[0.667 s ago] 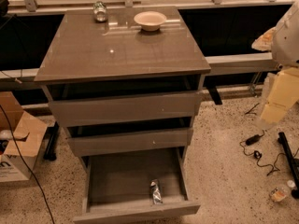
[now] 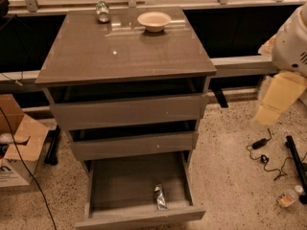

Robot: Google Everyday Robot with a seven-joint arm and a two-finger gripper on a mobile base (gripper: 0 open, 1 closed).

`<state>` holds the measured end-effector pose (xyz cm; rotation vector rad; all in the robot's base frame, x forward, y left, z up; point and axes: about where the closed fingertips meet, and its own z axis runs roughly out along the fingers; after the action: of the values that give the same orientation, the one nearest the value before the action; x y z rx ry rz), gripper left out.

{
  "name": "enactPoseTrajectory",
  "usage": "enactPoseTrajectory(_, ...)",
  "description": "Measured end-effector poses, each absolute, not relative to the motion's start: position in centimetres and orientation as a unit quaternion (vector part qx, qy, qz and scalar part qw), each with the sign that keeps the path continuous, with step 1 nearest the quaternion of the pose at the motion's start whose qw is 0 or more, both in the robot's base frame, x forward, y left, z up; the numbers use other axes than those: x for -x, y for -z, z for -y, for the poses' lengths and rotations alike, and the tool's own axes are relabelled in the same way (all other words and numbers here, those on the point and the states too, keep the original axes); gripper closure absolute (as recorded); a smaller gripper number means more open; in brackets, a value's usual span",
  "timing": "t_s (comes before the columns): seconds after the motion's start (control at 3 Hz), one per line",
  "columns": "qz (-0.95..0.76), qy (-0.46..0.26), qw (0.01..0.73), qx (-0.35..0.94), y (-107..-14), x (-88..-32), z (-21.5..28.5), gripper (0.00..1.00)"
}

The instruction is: Pick redbull can from bottom drawer and place on counter

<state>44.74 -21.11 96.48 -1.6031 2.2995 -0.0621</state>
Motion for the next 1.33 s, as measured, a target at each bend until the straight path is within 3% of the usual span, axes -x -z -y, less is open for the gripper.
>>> enactPoseTrajectory(0.67,-0.880,-0.023,0.175,0.441,-88.8,-47.9,20.0,0.00)
enactPoseTrajectory(1.33,-0.886,-0.021,0.170,0.430,-88.2,-48.3,20.1,0.00)
